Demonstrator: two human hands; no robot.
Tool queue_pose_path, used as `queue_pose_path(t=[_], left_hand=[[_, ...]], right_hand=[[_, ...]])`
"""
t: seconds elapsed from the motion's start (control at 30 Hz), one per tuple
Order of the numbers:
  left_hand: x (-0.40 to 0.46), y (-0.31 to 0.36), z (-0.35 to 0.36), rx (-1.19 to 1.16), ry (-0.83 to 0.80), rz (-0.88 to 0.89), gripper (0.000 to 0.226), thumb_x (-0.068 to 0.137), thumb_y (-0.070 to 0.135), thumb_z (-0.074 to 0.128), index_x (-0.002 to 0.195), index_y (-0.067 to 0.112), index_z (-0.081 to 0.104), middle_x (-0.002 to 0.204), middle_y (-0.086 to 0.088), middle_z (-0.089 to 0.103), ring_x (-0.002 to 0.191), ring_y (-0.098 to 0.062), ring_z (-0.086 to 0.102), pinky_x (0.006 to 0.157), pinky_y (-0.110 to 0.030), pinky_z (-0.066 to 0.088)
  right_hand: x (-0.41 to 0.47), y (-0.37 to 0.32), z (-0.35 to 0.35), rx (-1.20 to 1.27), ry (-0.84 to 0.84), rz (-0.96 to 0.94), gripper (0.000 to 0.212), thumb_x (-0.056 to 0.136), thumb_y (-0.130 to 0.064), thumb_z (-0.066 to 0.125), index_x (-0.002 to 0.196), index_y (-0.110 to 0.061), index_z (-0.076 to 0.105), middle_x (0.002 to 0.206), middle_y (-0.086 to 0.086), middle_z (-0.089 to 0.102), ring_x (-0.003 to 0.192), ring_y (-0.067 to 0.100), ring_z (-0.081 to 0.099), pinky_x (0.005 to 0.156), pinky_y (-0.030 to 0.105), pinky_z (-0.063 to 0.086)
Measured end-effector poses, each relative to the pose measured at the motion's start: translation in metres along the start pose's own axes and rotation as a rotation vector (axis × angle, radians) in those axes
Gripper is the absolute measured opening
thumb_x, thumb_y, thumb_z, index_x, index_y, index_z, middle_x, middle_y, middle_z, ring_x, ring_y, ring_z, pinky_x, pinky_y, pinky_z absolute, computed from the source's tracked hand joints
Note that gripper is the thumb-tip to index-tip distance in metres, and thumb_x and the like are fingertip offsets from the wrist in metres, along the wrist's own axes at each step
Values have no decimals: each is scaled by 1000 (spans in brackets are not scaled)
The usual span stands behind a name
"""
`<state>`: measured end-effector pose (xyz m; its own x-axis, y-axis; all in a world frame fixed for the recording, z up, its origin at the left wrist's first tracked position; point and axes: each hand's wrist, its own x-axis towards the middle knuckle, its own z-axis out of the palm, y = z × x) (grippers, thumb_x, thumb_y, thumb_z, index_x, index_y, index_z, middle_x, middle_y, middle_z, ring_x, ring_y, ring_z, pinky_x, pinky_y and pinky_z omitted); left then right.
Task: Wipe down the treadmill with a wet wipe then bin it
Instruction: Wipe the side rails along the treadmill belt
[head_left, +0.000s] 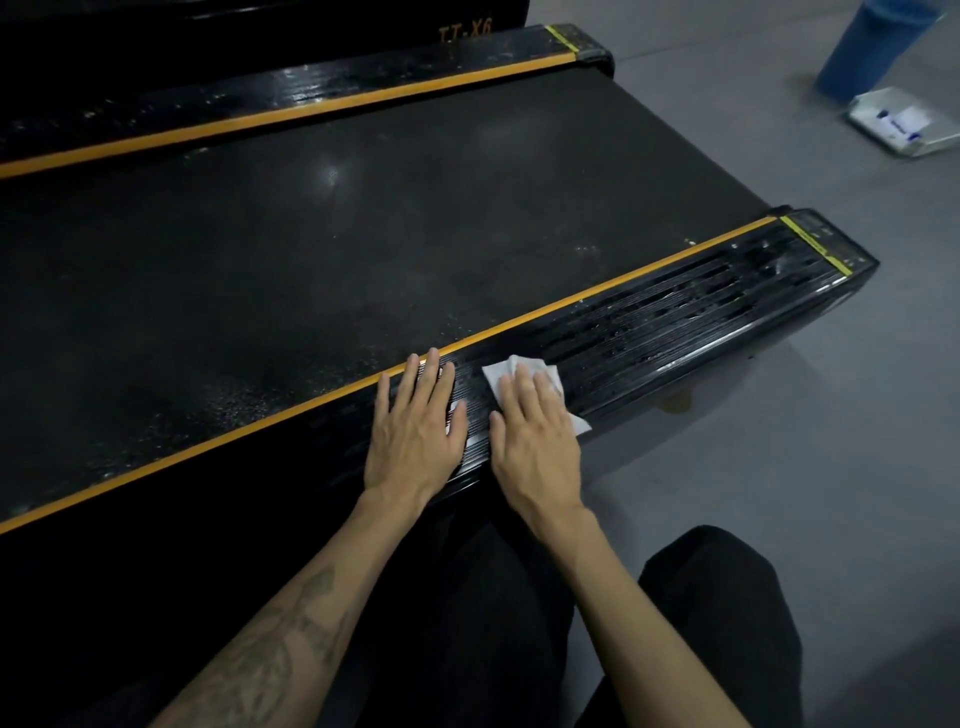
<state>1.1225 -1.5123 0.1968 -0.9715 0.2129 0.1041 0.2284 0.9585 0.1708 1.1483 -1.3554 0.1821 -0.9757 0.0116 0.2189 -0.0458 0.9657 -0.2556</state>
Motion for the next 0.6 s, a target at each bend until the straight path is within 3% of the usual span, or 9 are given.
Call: queue_pose_path(t=[0.1,0.27,0.47,0.6], left_hand=[[0,2,-1,-8,8,-10,66,105,47,19,158,15,38,169,-4,24,157,-22,19,128,-51,17],[0,3,0,-43,4,-23,68,104,49,15,158,15,39,169,-3,25,158,-21,17,128,-50,14],[5,14,-3,-26,-46,-72,72,101,46,4,160,15,30,171,-3,16,159,-21,7,129,-53,7],[3,14,-2,-17,-30,-64,69,103,46,9,160,14,31,171,-5,18,159,-23,9,128,-55,9]], right_hand=[[15,4,-1,12,-52,-89,57,107,-34,23,153,-9,45,162,14,38,152,31,32,123,47,29],[15,9,-3,27,7,46,59,106,-35,23,150,-6,48,159,16,41,150,32,36,123,46,31],[19,13,-1,8,-5,-96,54,107,-31,27,150,-7,49,159,15,43,149,32,37,121,46,33],[15,25,-5,0,29,-16,55,106,-31,27,150,-5,49,159,16,42,149,30,37,121,47,34]])
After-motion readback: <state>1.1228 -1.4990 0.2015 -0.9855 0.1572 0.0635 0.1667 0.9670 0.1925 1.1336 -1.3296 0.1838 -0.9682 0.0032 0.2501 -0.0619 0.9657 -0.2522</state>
